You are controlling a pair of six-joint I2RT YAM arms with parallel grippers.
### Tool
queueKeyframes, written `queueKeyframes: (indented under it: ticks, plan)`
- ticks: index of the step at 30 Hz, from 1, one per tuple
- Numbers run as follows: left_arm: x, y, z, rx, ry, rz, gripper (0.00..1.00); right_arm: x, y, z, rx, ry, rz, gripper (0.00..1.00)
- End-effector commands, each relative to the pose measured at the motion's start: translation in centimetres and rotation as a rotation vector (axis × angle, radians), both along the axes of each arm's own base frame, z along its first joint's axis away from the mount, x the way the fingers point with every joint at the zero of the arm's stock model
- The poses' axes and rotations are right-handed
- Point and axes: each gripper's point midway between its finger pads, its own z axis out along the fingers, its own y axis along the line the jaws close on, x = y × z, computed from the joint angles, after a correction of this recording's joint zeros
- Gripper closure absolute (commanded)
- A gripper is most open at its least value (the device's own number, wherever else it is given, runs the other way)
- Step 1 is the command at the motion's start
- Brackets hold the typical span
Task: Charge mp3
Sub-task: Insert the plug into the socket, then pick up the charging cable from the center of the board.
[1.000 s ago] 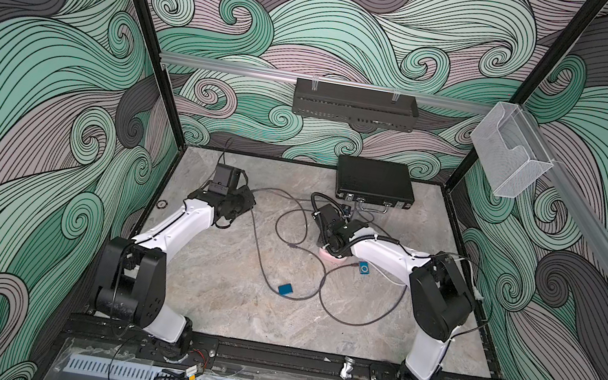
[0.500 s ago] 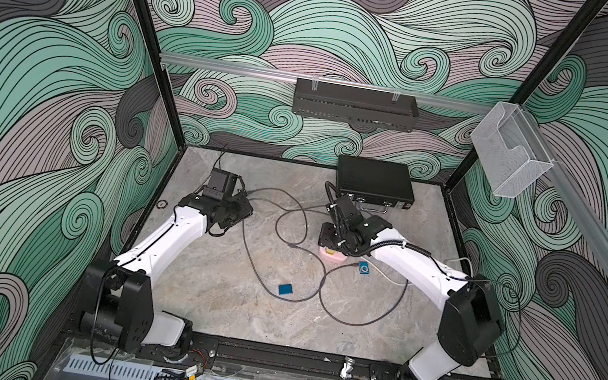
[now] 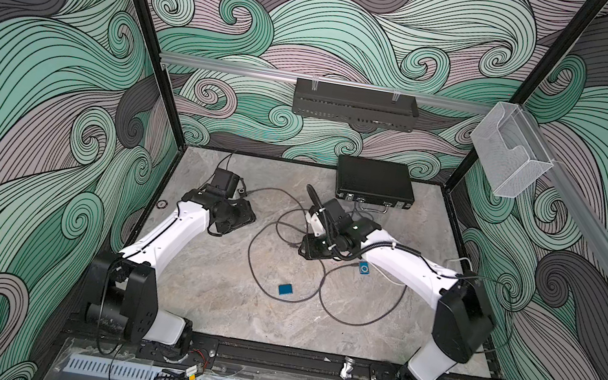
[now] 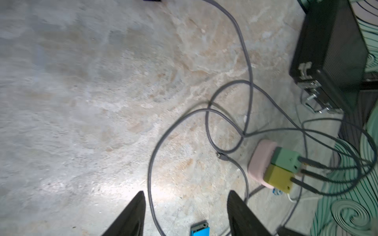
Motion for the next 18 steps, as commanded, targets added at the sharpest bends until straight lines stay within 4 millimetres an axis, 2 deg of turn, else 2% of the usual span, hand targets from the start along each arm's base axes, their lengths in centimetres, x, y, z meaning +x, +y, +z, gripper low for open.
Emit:
queueKeyframes:
  ticks: [1,3,7,9,10,18]
  plan:
    - [0.9,-3.5,3.5,-0.123,-0.111,-0.186,0.38,2.0,1.4,-1.5,-0.034,-0.085,0.125,0.56]
    - [1.0,-4.1,4.0,-0.145,-0.138,-0.228,0.38,2.7,1.9,-3.2,-0.066,-0.089,0.179,0.54]
    - [1.1,-5.0,5.0,-0.179,-0.178,-0.284,0.38,3.6,2.3,-6.0,-0.117,-0.074,0.231,0.58]
    - [1.2,-5.1,5.2,-0.183,-0.190,-0.294,0.38,4.0,2.3,-6.6,-0.115,-0.084,0.240,0.57]
    - [1.4,-5.3,4.3,-0.184,-0.169,-0.301,0.38,4.3,2.1,-6.8,-0.118,-0.092,0.238,0.57]
    - [2.0,-5.7,3.1,-0.204,-0.145,-0.304,0.38,6.2,0.7,-8.5,-0.187,-0.137,0.256,0.55]
